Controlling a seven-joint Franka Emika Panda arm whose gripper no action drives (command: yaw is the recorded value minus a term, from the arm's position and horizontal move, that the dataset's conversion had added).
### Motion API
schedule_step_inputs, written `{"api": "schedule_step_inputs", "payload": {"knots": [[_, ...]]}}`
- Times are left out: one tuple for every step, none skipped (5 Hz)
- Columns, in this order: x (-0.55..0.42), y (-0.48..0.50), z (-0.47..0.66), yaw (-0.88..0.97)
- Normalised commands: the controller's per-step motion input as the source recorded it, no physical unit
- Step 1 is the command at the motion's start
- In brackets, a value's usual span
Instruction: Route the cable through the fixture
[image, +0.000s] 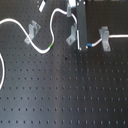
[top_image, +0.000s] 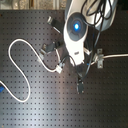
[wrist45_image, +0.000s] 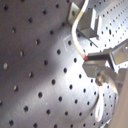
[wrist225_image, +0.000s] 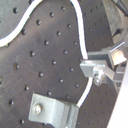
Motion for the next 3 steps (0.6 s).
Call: {"api": "schedule_step_inputs", "payload": {"knots": [[0.363,0.346,-0.12,0.13],[0.314,0.32,-0.09,0.31],[-0.015,0.134,0.0,0.89]]}}
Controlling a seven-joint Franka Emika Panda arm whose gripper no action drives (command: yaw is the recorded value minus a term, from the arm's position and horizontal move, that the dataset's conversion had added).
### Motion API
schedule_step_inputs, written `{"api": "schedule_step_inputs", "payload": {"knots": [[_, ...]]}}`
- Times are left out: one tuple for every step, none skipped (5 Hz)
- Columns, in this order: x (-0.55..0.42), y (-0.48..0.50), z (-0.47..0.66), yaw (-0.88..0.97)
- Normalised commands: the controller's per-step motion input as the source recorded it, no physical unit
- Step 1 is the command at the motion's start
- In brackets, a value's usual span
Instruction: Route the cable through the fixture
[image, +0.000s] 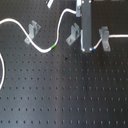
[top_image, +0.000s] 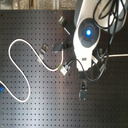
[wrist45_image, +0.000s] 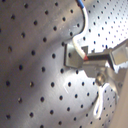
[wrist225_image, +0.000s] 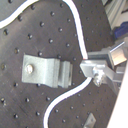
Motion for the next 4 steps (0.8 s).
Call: {"api": "schedule_step_inputs", "payload": {"knots": [[-0.105,-0.001,0.0,1.0],[-0.104,0.04,0.03,0.97],[0.14,0.245,-0.21,0.65],[0.13,0.243,-0.17,0.68]]}}
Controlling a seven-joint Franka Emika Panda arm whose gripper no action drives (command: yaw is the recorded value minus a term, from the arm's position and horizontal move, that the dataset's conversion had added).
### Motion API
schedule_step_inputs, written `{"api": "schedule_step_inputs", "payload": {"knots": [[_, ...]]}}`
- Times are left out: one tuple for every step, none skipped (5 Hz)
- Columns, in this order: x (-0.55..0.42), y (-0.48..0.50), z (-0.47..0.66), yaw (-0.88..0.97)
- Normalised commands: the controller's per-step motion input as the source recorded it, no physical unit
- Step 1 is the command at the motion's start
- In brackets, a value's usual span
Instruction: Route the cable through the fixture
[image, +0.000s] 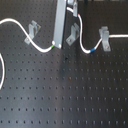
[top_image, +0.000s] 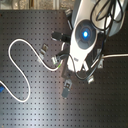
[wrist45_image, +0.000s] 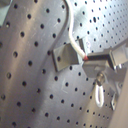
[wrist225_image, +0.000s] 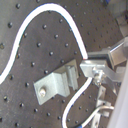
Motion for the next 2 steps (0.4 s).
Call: {"api": "schedule_step_inputs", "payload": {"knots": [[0.04,0.184,-0.02,0.79],[-0.101,0.135,0.01,0.88]]}}
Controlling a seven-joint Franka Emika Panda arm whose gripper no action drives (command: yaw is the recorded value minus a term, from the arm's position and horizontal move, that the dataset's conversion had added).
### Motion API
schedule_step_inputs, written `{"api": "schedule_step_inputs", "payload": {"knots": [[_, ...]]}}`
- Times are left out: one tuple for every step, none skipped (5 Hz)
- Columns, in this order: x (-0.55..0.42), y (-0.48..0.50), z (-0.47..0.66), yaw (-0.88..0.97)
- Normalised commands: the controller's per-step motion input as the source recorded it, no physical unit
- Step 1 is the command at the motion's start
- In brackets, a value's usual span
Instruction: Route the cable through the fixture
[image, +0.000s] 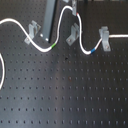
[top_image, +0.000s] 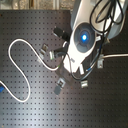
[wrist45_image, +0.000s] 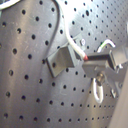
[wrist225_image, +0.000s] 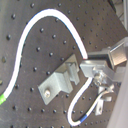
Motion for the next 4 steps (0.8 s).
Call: {"api": "schedule_step_inputs", "payload": {"knots": [[-0.116,0.135,0.1,0.89],[0.04,0.092,0.22,0.79],[0.029,0.03,0.24,0.47],[0.001,0.002,0.32,0.5]]}}
